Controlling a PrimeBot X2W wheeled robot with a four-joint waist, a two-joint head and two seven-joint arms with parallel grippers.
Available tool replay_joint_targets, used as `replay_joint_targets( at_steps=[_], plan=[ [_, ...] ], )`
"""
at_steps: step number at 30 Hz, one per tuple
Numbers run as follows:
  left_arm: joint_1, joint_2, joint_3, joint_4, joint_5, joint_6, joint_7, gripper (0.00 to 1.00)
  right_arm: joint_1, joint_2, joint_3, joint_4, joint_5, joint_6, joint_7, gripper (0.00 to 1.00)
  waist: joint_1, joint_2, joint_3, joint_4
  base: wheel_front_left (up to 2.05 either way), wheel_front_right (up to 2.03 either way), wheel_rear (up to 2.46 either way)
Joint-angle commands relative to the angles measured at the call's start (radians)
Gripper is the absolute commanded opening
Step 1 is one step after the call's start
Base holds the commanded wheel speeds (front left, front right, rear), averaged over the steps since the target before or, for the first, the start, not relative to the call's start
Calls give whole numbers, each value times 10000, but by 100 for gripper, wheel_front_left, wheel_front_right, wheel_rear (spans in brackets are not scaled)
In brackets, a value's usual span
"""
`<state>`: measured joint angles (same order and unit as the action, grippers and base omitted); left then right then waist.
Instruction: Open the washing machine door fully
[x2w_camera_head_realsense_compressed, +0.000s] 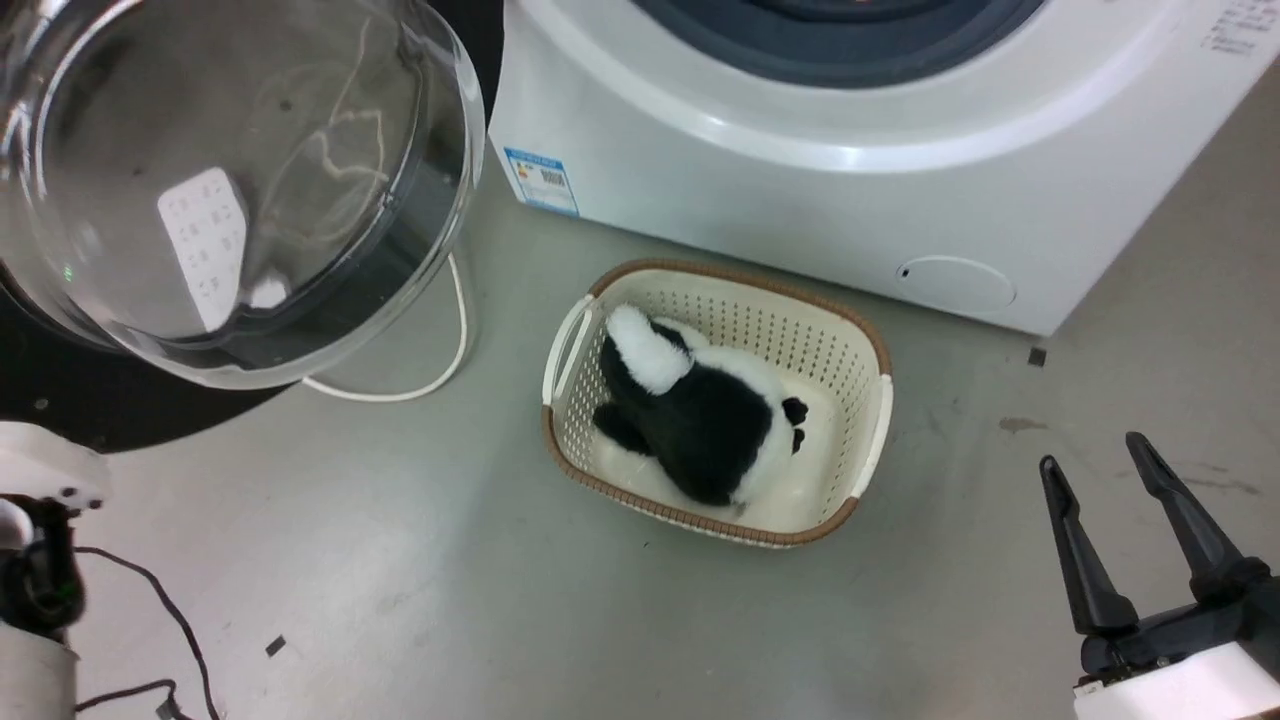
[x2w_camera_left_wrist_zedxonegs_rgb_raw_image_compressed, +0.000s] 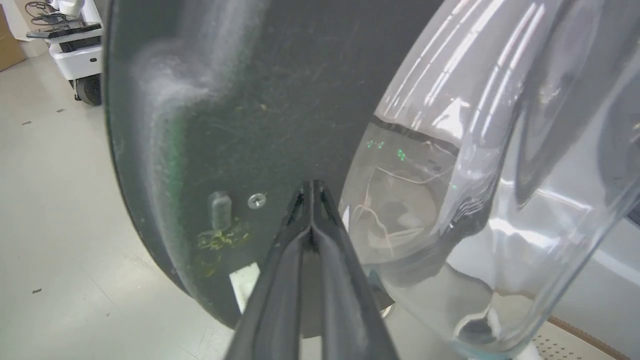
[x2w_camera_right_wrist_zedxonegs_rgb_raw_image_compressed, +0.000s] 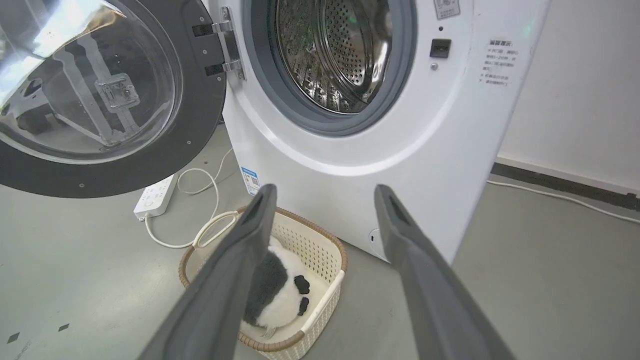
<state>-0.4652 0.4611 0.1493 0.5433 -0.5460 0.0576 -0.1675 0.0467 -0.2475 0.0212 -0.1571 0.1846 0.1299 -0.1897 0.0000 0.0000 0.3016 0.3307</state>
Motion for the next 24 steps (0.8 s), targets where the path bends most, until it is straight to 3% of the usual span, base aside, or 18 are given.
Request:
replay_joint_targets(
  at_steps=[1, 8, 9, 10, 18, 24],
  plan=[
    [100, -9, -185, 45, 179, -121, -215, 0, -199, 173, -158, 151, -28, 8, -102, 100, 0, 0, -274, -78, 0, 0, 0],
    [711, -394, -934, -603, 696, -424, -596, 0, -258, 578, -507, 588, -168, 8, -358, 100, 0, 0, -1153, -321, 0, 0, 0],
    [1262, -700, -1495, -1537, 1016, -500, -643, 0, -288, 904, -660, 787, -392, 8, -490, 100, 0, 0, -1777, -608, 0, 0, 0],
    [1262, -700, -1495, -1537, 1016, -500, -643, 0, -288, 904, -660, 787, -392, 8, -490, 100, 0, 0, -1777, -608, 0, 0, 0],
    [2625, -1465, -2389, -3684, 1309, -217, -406, 0, -107, 1303, -709, 927, -894, 8, -626, 100, 0, 0, -2767, -1315, 0, 0, 0],
    [3808, -1966, -2834, -4579, 1554, 283, -394, 0, 197, 1577, -646, 1071, -1005, 8, -662, 100, 0, 0, -3266, -1975, 0, 0, 0]
  ],
)
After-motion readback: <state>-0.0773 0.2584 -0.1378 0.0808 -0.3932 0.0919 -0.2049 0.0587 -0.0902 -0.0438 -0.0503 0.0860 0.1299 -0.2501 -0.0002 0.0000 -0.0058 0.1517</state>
